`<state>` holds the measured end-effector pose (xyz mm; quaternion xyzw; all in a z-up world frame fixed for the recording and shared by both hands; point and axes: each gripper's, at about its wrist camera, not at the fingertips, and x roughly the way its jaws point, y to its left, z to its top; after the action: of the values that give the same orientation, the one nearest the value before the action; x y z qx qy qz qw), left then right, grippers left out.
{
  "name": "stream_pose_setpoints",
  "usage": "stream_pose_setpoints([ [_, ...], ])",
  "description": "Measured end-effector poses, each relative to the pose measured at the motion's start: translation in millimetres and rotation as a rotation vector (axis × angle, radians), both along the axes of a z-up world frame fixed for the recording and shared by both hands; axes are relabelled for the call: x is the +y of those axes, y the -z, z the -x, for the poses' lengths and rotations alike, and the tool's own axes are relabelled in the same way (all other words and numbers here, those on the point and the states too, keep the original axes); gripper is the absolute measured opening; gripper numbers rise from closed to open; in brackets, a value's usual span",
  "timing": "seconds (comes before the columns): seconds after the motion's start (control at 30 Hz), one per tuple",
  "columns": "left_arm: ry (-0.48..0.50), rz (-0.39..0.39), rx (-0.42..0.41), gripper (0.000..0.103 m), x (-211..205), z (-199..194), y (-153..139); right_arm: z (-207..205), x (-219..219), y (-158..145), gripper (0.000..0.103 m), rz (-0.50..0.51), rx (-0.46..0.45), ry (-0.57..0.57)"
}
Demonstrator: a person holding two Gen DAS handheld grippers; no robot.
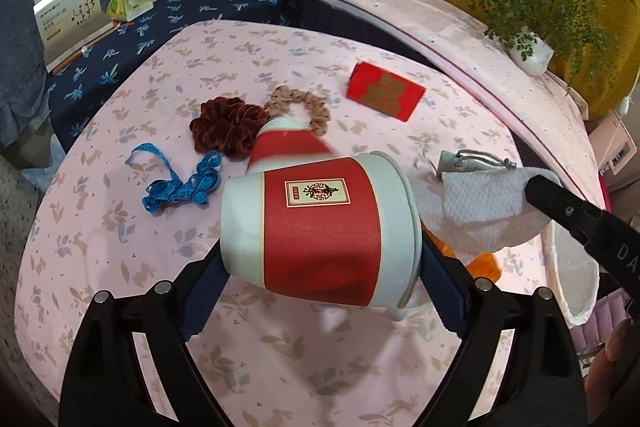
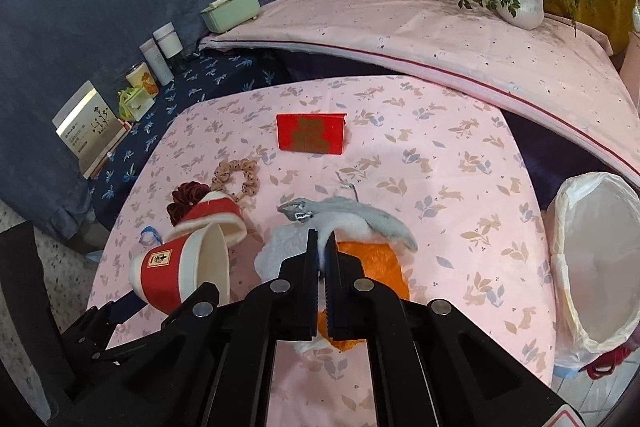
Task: Collect trash
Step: 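Grasp the red-and-white paper cup with the left tool while the right tool grasps tissue, then carry the cup with the left tool and tissue with the right tool into the bin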
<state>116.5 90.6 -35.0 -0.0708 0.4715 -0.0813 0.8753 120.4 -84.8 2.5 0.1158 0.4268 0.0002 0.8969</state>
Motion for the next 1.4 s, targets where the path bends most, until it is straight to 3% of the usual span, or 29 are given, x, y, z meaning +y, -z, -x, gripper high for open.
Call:
stream_pose_setpoints([
  [0.3, 0.068, -0.005, -0.061, 0.085, -36.1, 19.6, -29.3, 29.1, -26.1, -38.6, 0.003, -0.013, -0.089, 0.024],
  [0.63, 0.151, -0.015, -0.104, 0.085, -78.9, 34.4, -48.2, 54.7, -62.8, -61.4, 0.003, -0.026, -0.155, 0.082],
  [1.4, 0.298, -0.024, -0.129, 0.085, -171.8, 46.7, -61.3, 92.2, -182.5, -51.5, 0.003, -0.028, -0.168, 0.320],
])
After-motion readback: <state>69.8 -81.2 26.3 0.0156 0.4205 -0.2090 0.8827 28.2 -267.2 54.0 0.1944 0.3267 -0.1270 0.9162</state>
